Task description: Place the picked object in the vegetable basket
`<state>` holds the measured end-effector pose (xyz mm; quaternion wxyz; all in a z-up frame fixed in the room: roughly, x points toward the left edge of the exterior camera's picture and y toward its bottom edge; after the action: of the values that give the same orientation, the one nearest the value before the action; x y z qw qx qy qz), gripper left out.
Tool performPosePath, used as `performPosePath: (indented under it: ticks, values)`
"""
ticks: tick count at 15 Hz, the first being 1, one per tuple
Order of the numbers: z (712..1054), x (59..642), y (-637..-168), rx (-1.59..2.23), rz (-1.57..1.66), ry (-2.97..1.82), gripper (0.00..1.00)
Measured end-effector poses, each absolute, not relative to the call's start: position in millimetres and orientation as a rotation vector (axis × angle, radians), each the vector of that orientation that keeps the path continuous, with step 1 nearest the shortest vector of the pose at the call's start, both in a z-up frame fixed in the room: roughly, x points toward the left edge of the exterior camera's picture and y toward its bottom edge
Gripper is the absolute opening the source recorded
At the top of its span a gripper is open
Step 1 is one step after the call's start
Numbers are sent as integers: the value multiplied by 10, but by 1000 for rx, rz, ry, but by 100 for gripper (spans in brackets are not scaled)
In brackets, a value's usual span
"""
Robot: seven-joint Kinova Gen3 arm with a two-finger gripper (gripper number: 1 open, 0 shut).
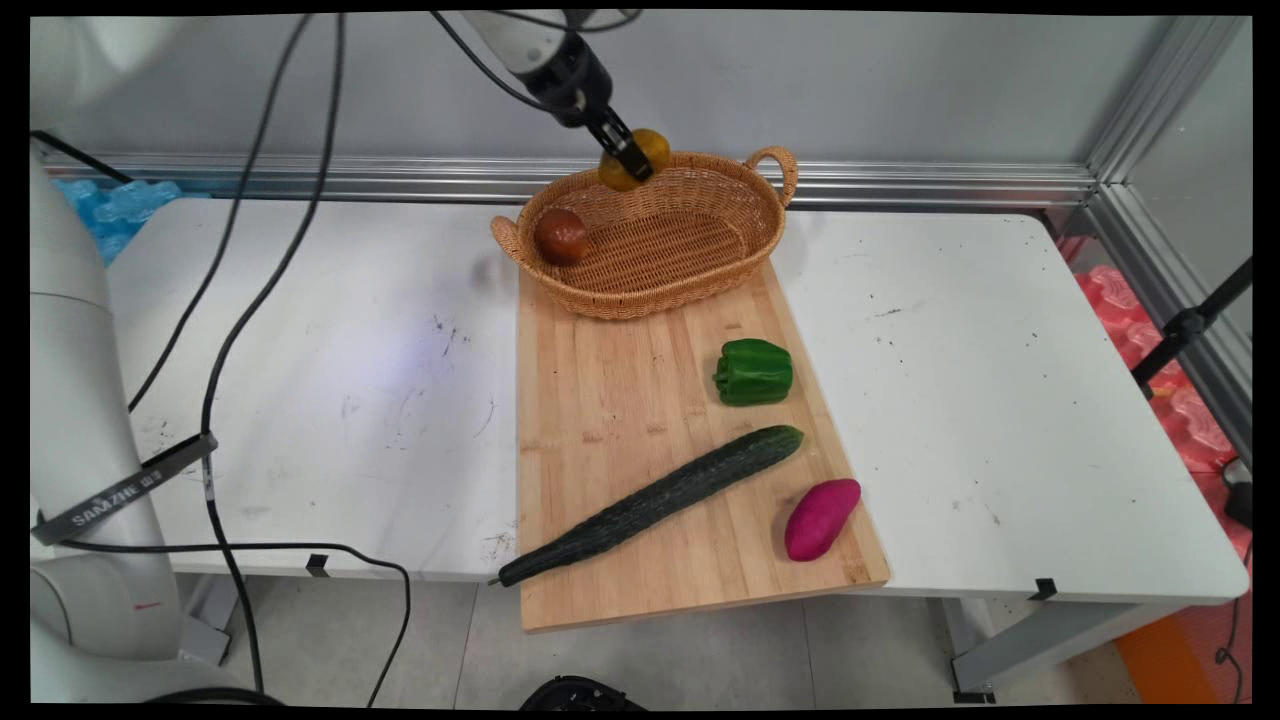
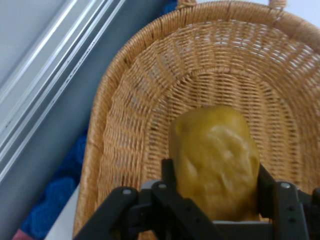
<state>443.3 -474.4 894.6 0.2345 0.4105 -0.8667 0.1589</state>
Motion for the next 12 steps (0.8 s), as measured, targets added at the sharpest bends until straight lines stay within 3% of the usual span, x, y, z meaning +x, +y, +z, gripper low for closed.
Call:
performPosePath:
  ticks: [12]
  values:
    - [7991, 4137, -5519, 1108, 402, -2418, 0]
